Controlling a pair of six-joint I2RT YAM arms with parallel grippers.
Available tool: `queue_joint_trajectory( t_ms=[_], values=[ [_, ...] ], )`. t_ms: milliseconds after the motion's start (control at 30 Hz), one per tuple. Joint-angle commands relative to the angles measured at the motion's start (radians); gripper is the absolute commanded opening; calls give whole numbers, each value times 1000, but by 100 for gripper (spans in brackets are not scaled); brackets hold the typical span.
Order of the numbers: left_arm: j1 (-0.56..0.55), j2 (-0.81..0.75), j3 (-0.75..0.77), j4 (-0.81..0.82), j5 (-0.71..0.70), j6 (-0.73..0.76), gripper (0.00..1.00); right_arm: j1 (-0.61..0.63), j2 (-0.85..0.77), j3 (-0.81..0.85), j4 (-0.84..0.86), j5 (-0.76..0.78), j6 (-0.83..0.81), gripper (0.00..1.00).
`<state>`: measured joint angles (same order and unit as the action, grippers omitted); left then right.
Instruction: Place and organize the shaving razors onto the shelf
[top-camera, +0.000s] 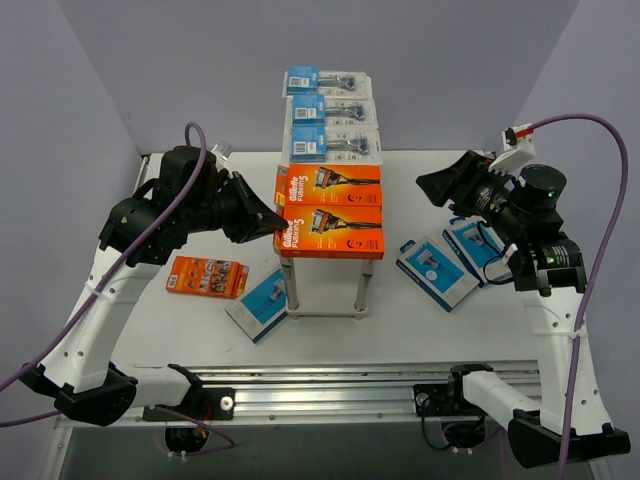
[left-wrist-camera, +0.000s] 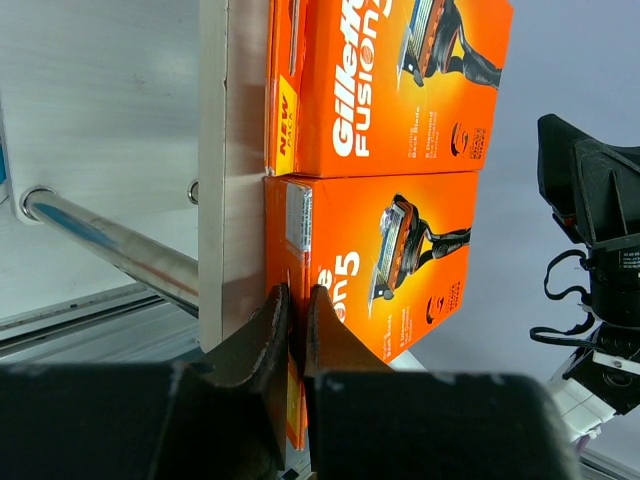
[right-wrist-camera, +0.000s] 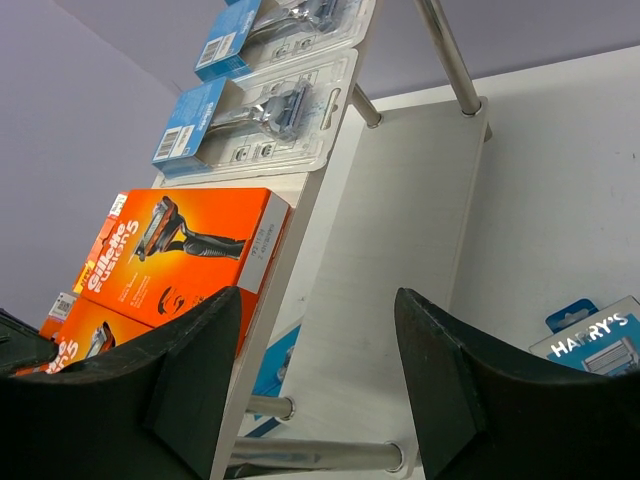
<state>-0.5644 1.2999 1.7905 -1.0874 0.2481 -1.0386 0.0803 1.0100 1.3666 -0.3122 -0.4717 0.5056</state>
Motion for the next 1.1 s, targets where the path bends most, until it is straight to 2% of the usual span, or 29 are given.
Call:
queue_joint_trajectory(
  t_ms=[0,1067],
  values=[
    [-8,-4,41,72,-9,-11,2,10,-14,11,19,11,-21,59],
    [-5,13,49,84,-17,57,5,35,-30,28,-15,71,-52,61]
  ],
)
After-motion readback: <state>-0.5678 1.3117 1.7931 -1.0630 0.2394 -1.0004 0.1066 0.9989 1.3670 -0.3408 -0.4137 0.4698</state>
